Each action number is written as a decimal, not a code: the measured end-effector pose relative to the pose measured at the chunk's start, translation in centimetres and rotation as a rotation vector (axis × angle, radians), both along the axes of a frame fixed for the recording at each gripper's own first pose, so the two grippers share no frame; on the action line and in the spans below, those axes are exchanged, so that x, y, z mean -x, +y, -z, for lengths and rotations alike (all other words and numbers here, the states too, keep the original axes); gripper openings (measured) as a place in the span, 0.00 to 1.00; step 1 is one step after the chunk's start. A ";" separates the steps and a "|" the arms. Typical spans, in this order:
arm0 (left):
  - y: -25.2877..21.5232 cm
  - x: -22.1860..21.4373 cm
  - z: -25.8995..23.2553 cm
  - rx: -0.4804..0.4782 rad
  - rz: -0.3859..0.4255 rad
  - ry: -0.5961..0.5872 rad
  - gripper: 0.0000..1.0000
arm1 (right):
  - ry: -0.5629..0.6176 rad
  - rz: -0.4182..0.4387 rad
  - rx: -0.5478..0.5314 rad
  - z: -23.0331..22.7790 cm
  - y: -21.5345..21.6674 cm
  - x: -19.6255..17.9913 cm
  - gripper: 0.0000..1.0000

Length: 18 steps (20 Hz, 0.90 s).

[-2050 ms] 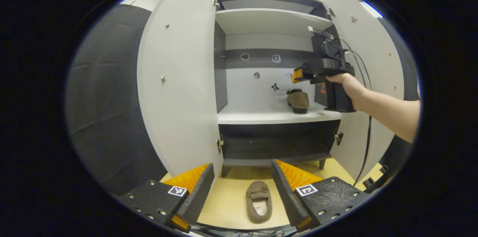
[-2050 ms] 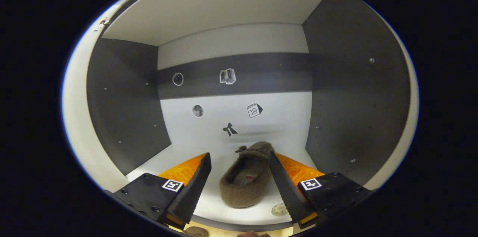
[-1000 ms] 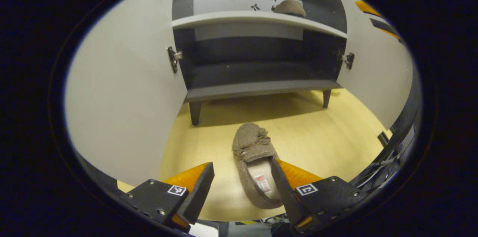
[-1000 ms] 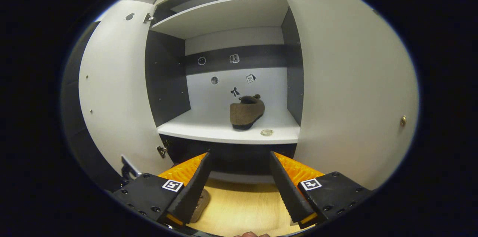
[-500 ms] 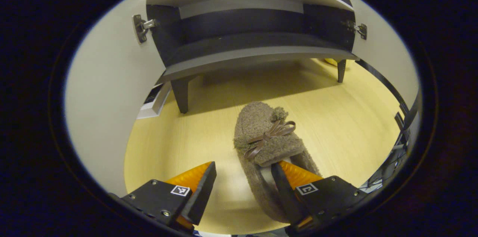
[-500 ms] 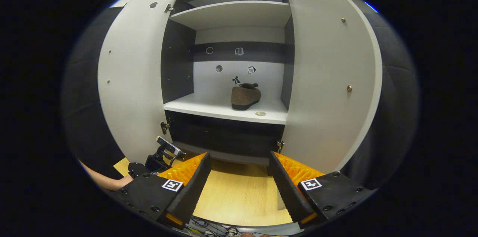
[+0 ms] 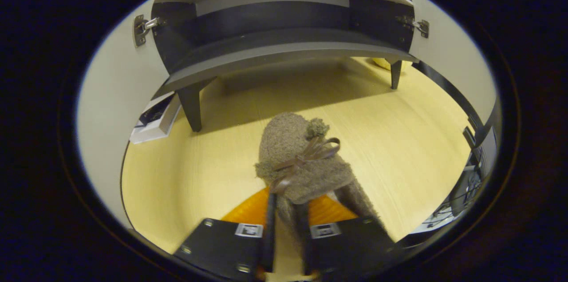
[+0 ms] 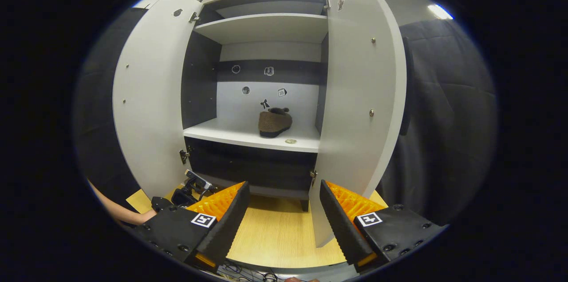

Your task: Grab one shoe with the right hand and put it into the shoe cabinet, grab the other shoe with the left hand and put it into the shoe cabinet; then close the right door with the right hand and the left door with the left hand.

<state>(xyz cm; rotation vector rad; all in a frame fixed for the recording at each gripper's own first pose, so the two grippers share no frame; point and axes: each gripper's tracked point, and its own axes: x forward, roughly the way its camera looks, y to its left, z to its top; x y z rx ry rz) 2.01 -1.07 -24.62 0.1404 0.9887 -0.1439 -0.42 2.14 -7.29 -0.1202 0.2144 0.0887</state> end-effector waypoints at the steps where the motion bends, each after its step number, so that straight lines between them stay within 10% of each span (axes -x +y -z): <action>1: -0.2 -0.4 -0.3 0.009 -0.024 -0.002 0.06 | 0.001 -0.001 0.001 0.0 0.1 0.2 0.99; 18: -0.2 -1.0 -1.2 0.071 0.047 -0.006 0.00 | -0.037 0.146 -0.014 -2.2 -6.7 5.7 0.95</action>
